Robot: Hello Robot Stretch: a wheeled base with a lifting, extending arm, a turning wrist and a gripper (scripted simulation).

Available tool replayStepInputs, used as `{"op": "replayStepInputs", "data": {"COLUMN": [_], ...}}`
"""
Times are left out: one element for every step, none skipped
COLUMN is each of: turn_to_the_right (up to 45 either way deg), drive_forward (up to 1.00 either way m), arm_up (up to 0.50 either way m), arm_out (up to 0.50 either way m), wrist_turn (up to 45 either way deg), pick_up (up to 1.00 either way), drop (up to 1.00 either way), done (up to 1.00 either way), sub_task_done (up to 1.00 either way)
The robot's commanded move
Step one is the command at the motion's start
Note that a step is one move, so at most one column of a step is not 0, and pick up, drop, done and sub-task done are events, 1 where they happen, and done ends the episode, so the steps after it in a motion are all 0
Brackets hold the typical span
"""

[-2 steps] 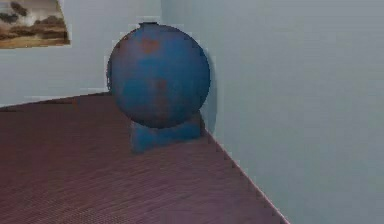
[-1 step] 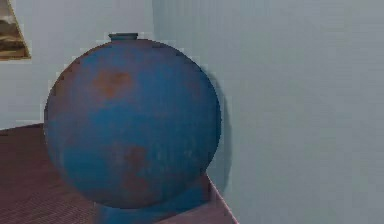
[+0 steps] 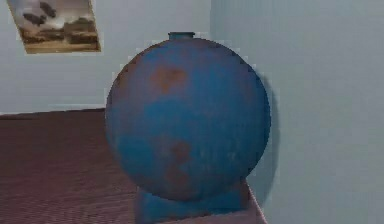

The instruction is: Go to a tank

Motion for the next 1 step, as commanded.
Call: {"op": "replayStepInputs", "data": {"turn_to_the_right": [0.0], "drive_forward": [0.0], "arm_up": [0.0], "arm_out": [0.0], "wrist_turn": [0.0], "pick_up": [0.0], "drop": [0.0], "done": [1.0], "sub_task_done": [0.0]}}
